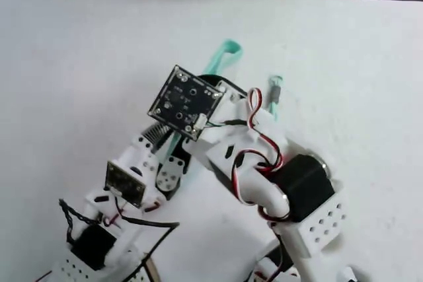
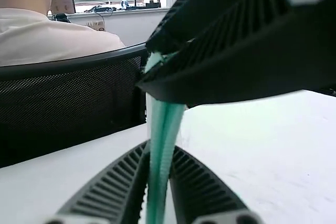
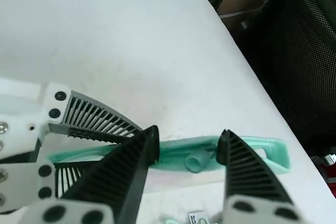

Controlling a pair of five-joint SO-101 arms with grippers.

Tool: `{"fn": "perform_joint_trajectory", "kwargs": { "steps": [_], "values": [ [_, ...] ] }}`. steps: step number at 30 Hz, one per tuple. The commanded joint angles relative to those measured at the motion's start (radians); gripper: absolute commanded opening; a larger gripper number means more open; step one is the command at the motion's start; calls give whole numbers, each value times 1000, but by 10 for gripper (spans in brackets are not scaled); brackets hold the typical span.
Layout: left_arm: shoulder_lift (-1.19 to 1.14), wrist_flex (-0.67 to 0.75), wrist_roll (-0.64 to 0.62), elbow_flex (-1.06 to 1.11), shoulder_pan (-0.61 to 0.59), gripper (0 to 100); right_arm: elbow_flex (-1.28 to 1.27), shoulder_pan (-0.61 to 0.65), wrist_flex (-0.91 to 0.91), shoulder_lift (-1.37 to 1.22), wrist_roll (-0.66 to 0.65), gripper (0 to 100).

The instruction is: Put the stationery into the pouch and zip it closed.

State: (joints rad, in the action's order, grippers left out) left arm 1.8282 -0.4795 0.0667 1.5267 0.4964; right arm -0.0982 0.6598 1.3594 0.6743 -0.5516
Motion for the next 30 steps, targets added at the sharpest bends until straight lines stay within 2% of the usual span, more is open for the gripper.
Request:
{"fn": "perform_joint_trajectory", "kwargs": {
  "steps": [1,8,15,23,30],
  "values": [
    [-1,0,-8,-3,5,23,52,-27,22,19,37,198],
    [-1,6,-8,11,7,23,232,-28,-7,48,106,199],
    [-1,6,-8,11,7,23,262,-19,-1,-44,163,199],
    [-1,6,-8,11,7,23,256,102,120,-74,160,199],
    [-1,6,-8,11,7,23,169,102,113,-81,112,199]
  ]
}}
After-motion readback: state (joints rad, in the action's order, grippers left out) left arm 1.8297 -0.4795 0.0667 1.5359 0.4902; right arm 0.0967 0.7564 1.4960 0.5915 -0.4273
